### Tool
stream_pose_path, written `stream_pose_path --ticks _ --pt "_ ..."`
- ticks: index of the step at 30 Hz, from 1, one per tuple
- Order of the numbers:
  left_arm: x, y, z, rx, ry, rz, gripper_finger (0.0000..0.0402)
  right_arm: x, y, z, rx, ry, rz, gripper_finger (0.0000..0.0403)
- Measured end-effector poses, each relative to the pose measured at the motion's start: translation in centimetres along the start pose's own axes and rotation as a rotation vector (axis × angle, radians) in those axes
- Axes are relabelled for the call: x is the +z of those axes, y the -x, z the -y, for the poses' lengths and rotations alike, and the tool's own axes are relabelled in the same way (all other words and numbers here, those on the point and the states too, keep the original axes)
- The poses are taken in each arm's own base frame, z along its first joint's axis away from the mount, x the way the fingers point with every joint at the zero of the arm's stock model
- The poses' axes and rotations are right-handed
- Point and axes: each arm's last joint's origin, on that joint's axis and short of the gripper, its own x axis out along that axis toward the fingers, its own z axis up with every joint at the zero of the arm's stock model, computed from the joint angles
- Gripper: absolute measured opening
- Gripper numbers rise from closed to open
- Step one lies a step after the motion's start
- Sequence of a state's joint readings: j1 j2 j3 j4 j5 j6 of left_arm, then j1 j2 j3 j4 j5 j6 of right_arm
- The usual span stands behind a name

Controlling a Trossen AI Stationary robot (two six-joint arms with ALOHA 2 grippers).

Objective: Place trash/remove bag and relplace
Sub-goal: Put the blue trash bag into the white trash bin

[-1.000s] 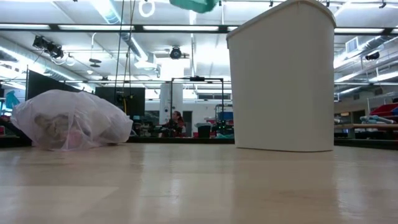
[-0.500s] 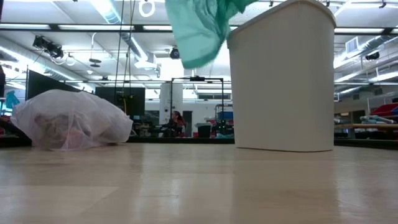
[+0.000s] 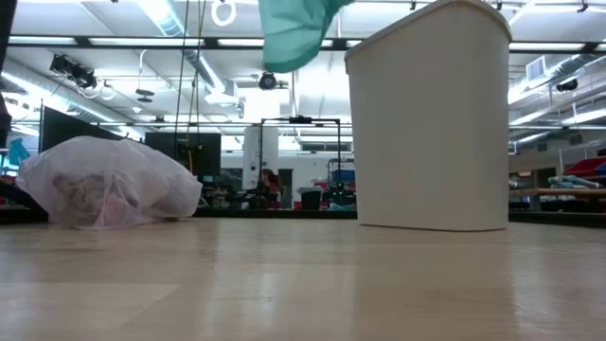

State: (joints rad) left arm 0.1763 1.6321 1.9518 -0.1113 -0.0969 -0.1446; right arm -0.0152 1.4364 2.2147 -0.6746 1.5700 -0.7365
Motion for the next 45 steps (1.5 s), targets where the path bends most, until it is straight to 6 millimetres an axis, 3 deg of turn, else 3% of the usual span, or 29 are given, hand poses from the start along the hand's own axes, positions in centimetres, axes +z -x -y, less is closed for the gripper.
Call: stream_pose_path --ticks 5,8,13,19,23,28,35,40,45 --pt "-2.0 -2.7 -0.3 -0.115 0.044 0.037 0.0000 -0.1 -0.5 0.4 -0.021 0.013 -0.016 0.0000" --pt "-0.9 -3.1 -1.6 -0.074 0.063 0.085 0.0000 0.0 0.0 0.1 0.018 0.031 0.017 0.0000" --pt "1.3 -2.5 -5.3 0.073 0.057 0.075 0.0000 0.1 2.8 0.3 0.163 0.093 0.141 0.0009" --pt "1.7 -2.1 -6.9 0.020 0.101 0.002 0.0000 0.2 6.1 0.1 0.280 0.183 0.258 0.0072" --pt "0.6 -2.1 -7.1 0.065 0.049 -0.100 0.0000 0.4 6.5 0.5 0.297 0.169 0.274 0.0135" --pt "0.0 -1.9 -7.7 0.143 -0.014 -0.164 0.0000 0.5 4.8 2.6 0.257 -0.016 0.204 0.0180" --pt "-0.3 -2.5 -7.3 0.080 0.012 -0.148 0.0000 1.3 2.7 5.2 0.217 -0.307 0.212 0.0171" --pt "-2.3 -4.4 -6.1 -0.011 0.053 -0.157 0.0000 1.3 0.3 5.2 0.068 -0.202 0.142 0.0157" --pt "-4.2 -5.7 -4.3 -0.114 0.086 -0.191 0.0000 0.4 -2.6 3.7 -0.091 0.004 -0.022 0.0151"
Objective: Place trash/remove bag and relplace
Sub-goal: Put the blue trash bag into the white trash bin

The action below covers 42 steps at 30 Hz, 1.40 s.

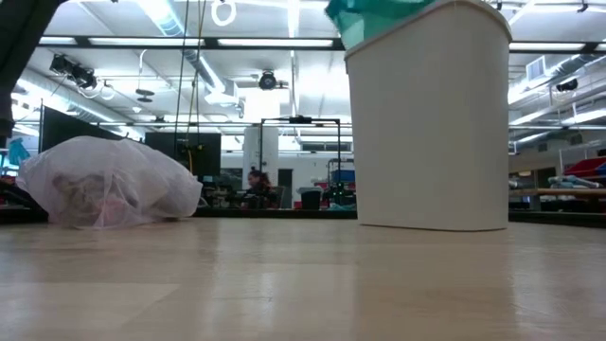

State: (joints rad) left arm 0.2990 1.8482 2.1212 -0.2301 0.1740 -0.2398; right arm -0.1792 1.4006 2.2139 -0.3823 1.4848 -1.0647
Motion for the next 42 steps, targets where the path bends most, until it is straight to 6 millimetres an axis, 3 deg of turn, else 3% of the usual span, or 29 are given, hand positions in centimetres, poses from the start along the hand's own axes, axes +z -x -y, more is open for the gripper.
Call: stream_pose_path --ticks 2,6,8,14,17,20,28,34,42 --pt "-0.3 -0.3 0.3 0.005 0.002 -0.005 0.0000 -0.6 -0.7 -0.6 -0.029 0.086 -0.041 0.0151" --pt "-0.3 -0.2 -0.1 0.059 0.003 -0.006 0.0000 -0.4 -1.0 -0.8 -0.030 0.065 -0.029 0.0151" --pt "-0.2 0.0 -0.9 0.089 0.006 -0.007 0.0000 0.1 -0.5 0.3 -0.012 -0.024 0.015 0.0151" --pt "0.1 0.3 -2.2 0.127 0.062 -0.004 0.0000 -0.1 1.0 6.3 0.056 -0.362 0.134 0.0151" --pt "0.3 0.4 -2.7 0.136 0.059 0.007 0.0000 -0.6 2.0 7.3 0.144 -0.415 0.148 0.0152" --pt "0.7 0.7 -3.7 0.160 0.070 0.022 0.0000 -1.1 3.7 6.0 0.260 -0.206 0.173 0.0153" --pt "0.7 0.9 -4.5 0.169 0.073 0.009 0.0000 -1.9 10.5 -1.4 0.447 0.370 0.428 0.0154" --pt "0.6 0.9 -4.5 0.157 0.062 -0.002 0.0000 -1.4 13.7 -4.3 0.483 0.458 0.504 0.0159" --pt "0.5 0.9 -4.5 0.118 0.062 -0.024 0.0001 -2.0 14.7 -4.6 0.489 0.417 0.494 0.0204"
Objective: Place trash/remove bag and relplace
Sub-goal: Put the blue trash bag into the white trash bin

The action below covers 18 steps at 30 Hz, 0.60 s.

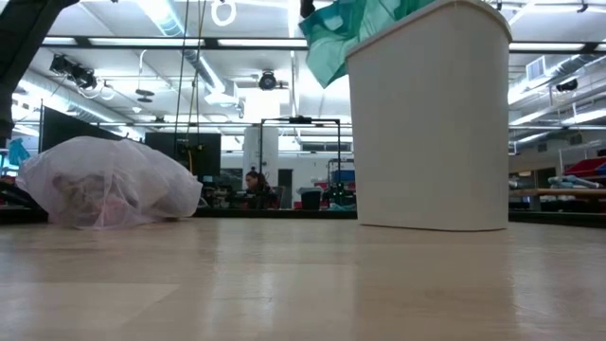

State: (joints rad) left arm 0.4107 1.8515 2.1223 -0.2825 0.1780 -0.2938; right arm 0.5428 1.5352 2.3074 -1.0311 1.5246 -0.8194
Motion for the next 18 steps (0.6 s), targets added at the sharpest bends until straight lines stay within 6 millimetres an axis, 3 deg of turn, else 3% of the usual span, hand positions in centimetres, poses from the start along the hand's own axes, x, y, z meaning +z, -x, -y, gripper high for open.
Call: stream_pose_path --ticks 6,12,16,18 --pt "0.0 0.0 -0.1 0.003 -0.002 -0.004 0.0001 -0.3 0.5 -0.8 -0.021 -0.032 -0.012 0.0228" --pt "0.1 0.0 -0.2 0.005 -0.006 0.001 0.0001 0.1 0.4 -4.1 -0.018 -0.039 -0.011 0.0222" --pt "0.1 0.0 -0.3 0.003 -0.006 0.002 0.0001 -0.3 0.4 -5.5 0.062 -0.141 0.002 0.0212" --pt "0.1 0.1 -0.2 -0.010 -0.005 -0.003 0.0001 -0.4 0.5 -5.6 0.089 -0.282 -0.002 0.0207"
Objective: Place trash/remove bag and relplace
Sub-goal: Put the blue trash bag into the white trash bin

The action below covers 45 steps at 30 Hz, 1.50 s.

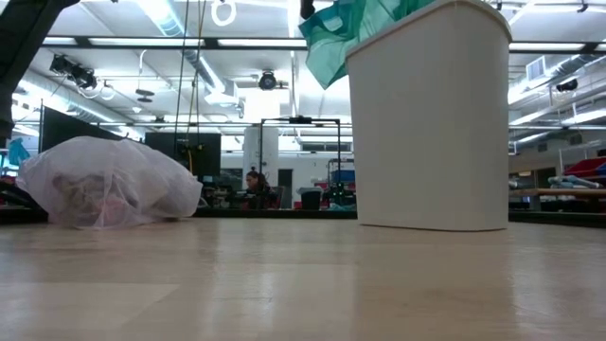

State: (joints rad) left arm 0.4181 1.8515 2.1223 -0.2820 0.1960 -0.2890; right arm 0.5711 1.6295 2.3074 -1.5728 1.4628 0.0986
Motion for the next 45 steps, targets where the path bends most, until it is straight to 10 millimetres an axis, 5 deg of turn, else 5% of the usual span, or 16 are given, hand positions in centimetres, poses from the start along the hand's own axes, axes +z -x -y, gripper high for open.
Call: stream_pose_path --ticks 4,9,18,25,30,36,41,45 --pt "0.0 0.0 0.0 -0.015 0.004 -0.004 0.0001 -0.1 0.7 1.3 0.045 -0.329 0.019 0.0193" --pt "0.1 0.0 0.1 -0.029 0.062 0.002 0.0001 -1.7 1.2 2.2 0.412 -0.710 -0.138 0.0175" --pt "0.3 0.1 0.5 -0.171 0.121 -0.020 0.0001 -2.7 1.5 0.2 0.931 -0.616 -0.422 0.0129" --pt "0.3 0.1 0.1 -0.169 0.118 -0.033 0.0001 -0.5 1.4 -2.9 1.390 -0.582 -0.624 0.0091" --pt "0.3 0.2 -0.1 -0.163 0.104 -0.035 0.0003 3.1 0.7 -3.5 1.589 -0.672 -0.420 0.0074" --pt "0.3 0.2 -0.2 -0.164 0.097 -0.030 0.0007 4.3 -0.8 0.2 1.573 -0.826 -0.087 0.0054" --pt "0.2 0.2 -0.2 -0.163 0.097 -0.038 0.0008 4.2 -0.9 6.7 1.217 -0.763 0.454 0.0040" --pt "0.2 0.2 -0.1 -0.174 0.097 -0.044 0.0008 1.3 -1.0 7.1 0.832 -0.437 0.304 0.0032"
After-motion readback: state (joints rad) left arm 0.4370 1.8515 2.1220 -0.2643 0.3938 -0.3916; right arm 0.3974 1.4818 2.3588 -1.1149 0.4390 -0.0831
